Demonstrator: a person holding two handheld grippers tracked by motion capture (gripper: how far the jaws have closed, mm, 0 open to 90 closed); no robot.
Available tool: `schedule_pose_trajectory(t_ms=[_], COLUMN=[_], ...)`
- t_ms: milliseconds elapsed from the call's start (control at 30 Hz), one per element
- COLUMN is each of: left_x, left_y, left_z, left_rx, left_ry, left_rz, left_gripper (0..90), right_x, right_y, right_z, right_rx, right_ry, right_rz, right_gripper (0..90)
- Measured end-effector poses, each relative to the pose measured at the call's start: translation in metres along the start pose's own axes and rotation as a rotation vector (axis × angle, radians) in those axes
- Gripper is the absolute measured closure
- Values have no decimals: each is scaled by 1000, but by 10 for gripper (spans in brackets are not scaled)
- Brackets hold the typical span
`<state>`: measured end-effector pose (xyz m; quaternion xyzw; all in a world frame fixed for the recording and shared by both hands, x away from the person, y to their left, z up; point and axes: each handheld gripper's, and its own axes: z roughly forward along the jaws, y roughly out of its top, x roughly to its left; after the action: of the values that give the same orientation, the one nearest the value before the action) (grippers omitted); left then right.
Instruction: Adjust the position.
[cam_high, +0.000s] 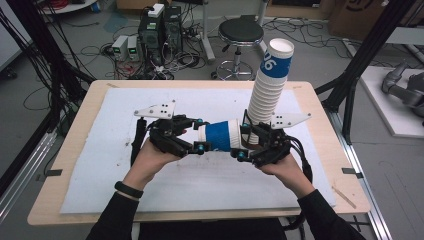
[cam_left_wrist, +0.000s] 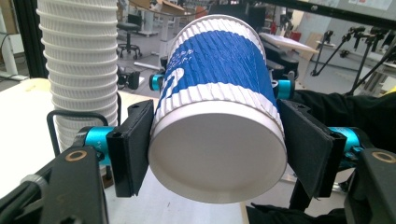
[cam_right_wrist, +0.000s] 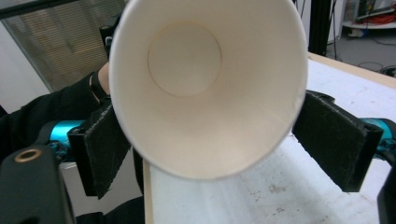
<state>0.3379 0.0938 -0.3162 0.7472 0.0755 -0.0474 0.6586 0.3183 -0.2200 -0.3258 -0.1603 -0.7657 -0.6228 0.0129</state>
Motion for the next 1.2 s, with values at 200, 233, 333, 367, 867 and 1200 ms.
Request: schedule_pose_trajectory(t_ms=[200, 233, 333, 367, 867, 1200], left_x=[0, 0, -1, -1, -6, -4], left_y=[-2, -2, -3, -3, -6, -11], left_z=[4, 4, 6, 6, 25, 29], left_rx=[31, 33, 69, 85, 401, 396], left_ry=[-7, -6, -9, -10, 43, 6], left_rz=[4, 4, -3, -5, 42, 44], left_gripper=[300, 300, 298, 296, 248, 295], right_x=[-1, -1, -1, 0, 1, 2], right_y=[1, 1, 1, 1, 2, 4], right_z=[-2, -3, -4, -4, 4, 4], right_rx=[-9, -4, 14, 22, 218, 213], right_ry=[13, 16, 22, 21, -9, -1], right_rz=[-5, -10, -44, -53, -109, -108], right_gripper=[192, 200, 220, 221, 236, 187])
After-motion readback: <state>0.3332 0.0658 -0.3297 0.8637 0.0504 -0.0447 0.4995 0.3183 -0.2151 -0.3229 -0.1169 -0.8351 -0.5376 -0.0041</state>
